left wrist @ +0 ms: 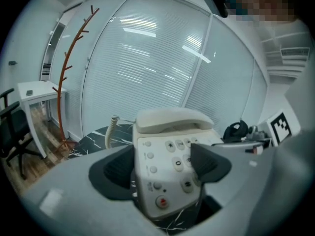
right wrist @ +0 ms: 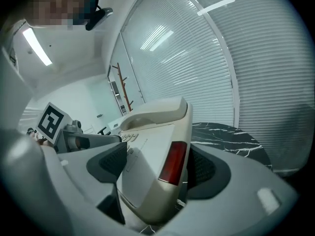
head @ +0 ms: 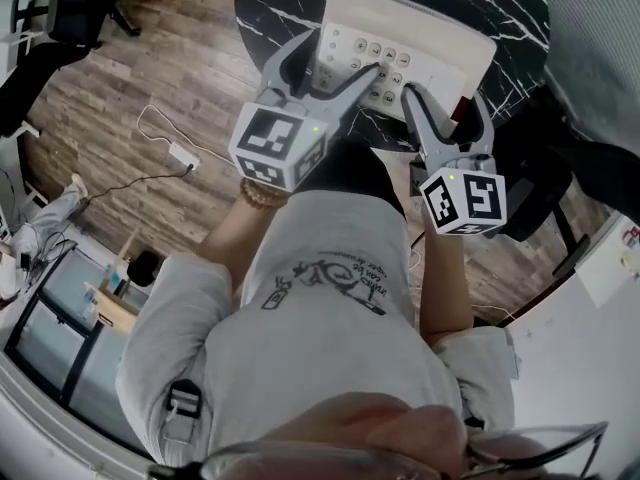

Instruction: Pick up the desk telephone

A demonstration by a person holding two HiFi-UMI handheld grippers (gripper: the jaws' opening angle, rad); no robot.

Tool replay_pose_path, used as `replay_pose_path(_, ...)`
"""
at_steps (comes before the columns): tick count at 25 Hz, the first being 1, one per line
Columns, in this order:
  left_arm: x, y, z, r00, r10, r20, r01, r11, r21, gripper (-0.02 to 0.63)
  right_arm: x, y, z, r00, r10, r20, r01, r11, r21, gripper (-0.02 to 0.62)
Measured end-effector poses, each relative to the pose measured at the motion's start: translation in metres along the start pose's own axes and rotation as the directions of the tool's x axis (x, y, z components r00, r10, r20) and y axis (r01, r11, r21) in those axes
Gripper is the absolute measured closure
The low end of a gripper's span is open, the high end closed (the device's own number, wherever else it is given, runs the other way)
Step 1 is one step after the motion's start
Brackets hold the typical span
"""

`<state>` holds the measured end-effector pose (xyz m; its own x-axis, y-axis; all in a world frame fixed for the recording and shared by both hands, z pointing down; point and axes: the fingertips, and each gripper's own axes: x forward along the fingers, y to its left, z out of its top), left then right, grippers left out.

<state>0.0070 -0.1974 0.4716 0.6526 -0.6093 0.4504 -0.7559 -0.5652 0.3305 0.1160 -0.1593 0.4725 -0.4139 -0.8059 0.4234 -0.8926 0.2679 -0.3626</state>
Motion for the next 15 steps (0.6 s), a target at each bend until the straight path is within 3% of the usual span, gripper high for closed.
replay_pose_path(15,-0.064,-0.053,0.102,0.988,0.003,0.153,-0.015,0.997,0.078,0.249,-0.065,0.045,0.099,0.989,0.019,0.148,-0.006,0.996,-0.087,0.221)
